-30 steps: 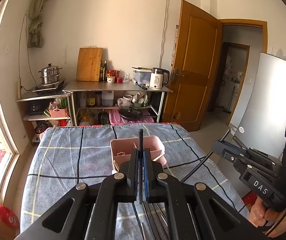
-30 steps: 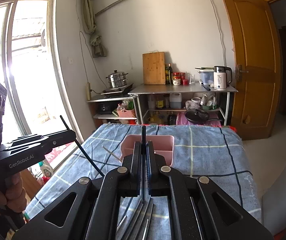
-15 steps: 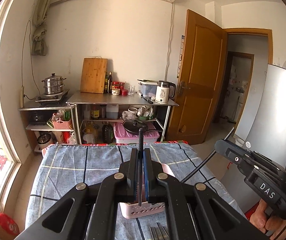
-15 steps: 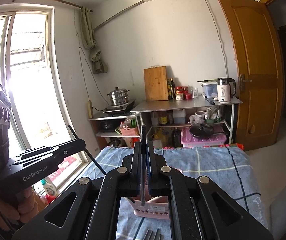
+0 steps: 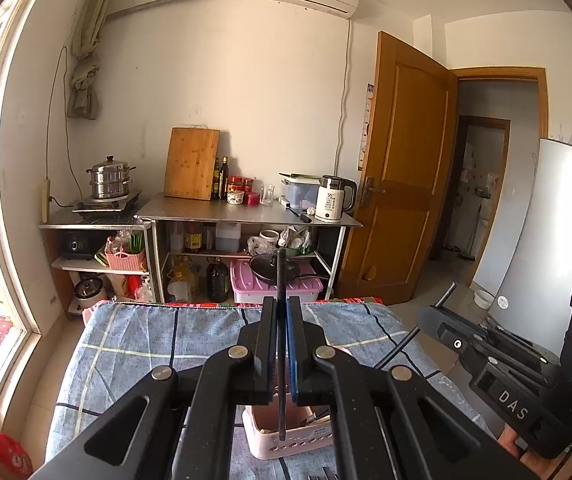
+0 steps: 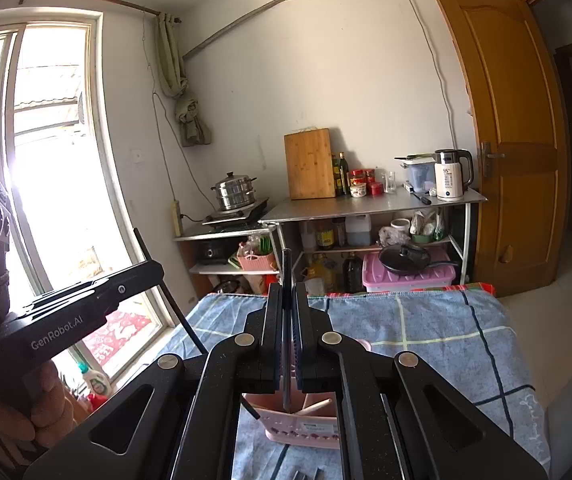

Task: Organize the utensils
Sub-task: 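Lift the black chopsticks and carry both tools over the pink basket, then open the left tool into the basket while the right tool releases its chopstick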

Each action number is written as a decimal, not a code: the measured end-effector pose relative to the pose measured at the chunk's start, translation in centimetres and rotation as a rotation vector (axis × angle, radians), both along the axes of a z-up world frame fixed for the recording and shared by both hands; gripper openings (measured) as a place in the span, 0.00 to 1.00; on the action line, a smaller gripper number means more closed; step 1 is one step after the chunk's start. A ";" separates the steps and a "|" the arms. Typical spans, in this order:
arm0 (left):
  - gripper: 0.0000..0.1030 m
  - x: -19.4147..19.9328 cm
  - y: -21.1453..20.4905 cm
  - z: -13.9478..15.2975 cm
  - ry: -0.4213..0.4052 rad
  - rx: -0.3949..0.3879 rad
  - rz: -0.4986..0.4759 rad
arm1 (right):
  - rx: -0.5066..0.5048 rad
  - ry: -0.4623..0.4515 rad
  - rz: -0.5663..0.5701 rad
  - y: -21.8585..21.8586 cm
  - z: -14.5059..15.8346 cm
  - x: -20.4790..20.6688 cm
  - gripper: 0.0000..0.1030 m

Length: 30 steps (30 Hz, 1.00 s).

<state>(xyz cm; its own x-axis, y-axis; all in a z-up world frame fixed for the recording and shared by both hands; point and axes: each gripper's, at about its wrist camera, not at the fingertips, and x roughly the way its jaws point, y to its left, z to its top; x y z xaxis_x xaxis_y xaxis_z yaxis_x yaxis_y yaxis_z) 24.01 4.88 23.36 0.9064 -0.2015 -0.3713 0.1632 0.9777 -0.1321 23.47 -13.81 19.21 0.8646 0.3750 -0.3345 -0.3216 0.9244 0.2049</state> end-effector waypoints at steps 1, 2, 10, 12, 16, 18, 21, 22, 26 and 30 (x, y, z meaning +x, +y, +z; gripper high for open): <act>0.04 0.0 0.1 0.2 -0.006 -0.004 0.001 | 0.000 0.003 0.001 0.0 0.0 0.0 0.04; 0.04 0.0 0.2 0.3 -0.011 -0.007 0.002 | -0.002 0.006 0.002 0.1 -0.1 0.0 0.04; 0.04 0.8 0.6 -1.5 0.025 -0.014 0.007 | -0.021 0.060 0.019 0.8 -2.3 0.1 0.04; 0.04 1.0 0.6 -2.4 0.048 -0.012 0.011 | -0.020 0.080 0.023 0.8 -2.9 0.2 0.04; 0.04 1.5 0.8 -4.4 0.109 -0.014 0.012 | -0.024 0.117 0.025 0.7 -4.1 0.5 0.04; 0.04 1.8 0.7 -5.6 0.140 -0.011 0.007 | -0.028 0.139 0.028 0.8 -4.7 0.6 0.04; 0.04 1.9 0.3 -7.3 0.182 0.009 0.000 | -0.040 0.173 0.033 0.9 -5.8 1.0 0.05; 0.04 1.9 0.1 -7.7 0.193 0.012 -0.001 | -0.039 0.183 0.036 0.8 -6.1 1.0 0.05; 0.07 1.6 -0.1 -8.7 0.212 0.023 0.000 | -0.037 0.191 0.034 0.4 -6.5 0.7 0.14; 0.29 0.6 0.4 -8.5 0.191 0.019 0.000 | -0.027 0.179 0.028 -0.4 -6.2 0.0 0.19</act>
<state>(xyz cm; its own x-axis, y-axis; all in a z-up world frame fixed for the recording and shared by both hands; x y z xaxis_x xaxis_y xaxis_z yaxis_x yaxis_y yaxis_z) 24.66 5.24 14.85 0.8189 -0.1929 -0.5405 0.1369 0.9803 -0.1423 23.50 -14.18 12.98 0.7798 0.3863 -0.4926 -0.3075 0.9218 0.2361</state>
